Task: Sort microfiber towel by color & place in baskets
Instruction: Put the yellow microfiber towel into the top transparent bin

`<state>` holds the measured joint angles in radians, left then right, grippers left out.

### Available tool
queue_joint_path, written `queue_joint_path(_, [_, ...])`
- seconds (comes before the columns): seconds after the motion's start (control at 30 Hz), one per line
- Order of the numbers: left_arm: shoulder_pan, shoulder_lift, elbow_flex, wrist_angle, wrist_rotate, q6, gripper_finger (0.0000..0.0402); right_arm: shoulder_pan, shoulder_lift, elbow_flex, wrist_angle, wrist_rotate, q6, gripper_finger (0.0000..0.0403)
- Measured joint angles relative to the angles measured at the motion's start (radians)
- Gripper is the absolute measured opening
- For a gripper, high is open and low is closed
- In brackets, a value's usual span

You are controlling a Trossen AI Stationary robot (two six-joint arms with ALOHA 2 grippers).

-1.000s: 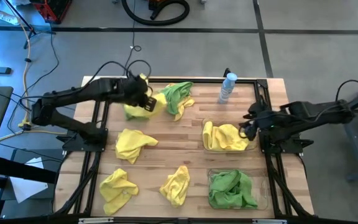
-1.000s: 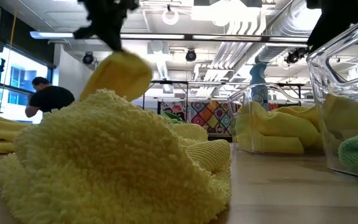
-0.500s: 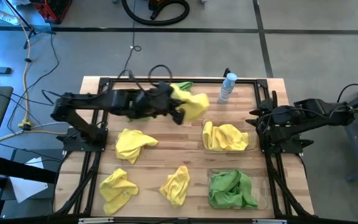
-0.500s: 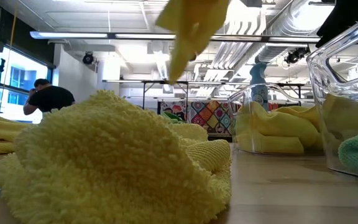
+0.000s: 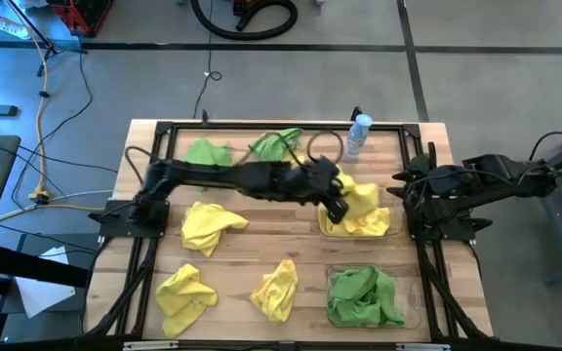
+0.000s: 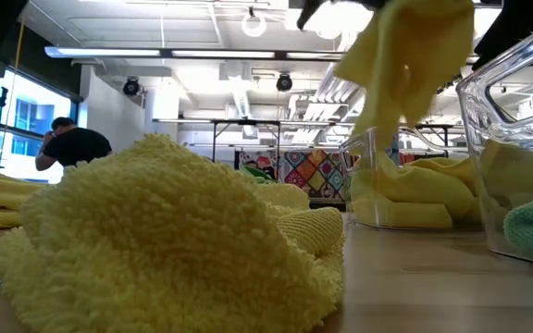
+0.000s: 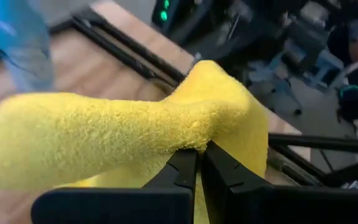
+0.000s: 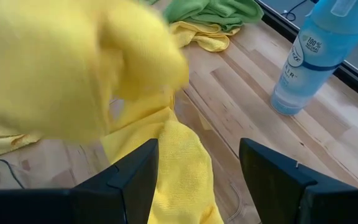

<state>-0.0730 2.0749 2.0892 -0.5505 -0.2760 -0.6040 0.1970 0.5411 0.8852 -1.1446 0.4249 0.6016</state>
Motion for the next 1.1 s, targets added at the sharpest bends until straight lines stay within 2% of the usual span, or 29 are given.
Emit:
queue_joint_path(0.13, [0.001, 0.089, 0.005, 0.106, 0.052, -0.02, 0.0, 0.0, -0.007, 0.0, 0.0, -0.014, 0.0, 0.022])
queue_joint_path(0.3, [0.008, 0.179, 0.005, 0.152, 0.053, -0.013, 0.0, 0.0, -0.013, 0.0, 0.0, -0.014, 0.0, 0.022])
queue_joint_path(0.47, [0.029, 0.217, 0.005, 0.163, 0.167, -0.028, 0.0006, 0.0, -0.014, 0.0, 0.0, -0.019, 0.0, 0.022])
queue_joint_path(0.63, [0.042, 0.215, 0.005, 0.174, 0.237, 0.035, 0.0041, 0.0, -0.014, 0.0, -0.004, -0.053, 0.0, 0.022])
queue_joint_path(0.9, [0.056, 0.174, 0.006, 0.183, 0.241, 0.139, 0.0107, 0.0, -0.012, 0.0, 0.005, -0.06, 0.0, 0.022])
queue_joint_path(1.0, [0.066, 0.15, 0.005, 0.155, 0.252, 0.152, 0.0118, 0.0, 0.007, 0.0, 0.023, -0.074, 0.038, 0.022])
queue_joint_path(1.1, [0.074, 0.108, 0.005, 0.098, 0.255, 0.16, 0.0119, 0.0, 0.076, 0.001, 0.03, -0.146, 0.053, 0.022])
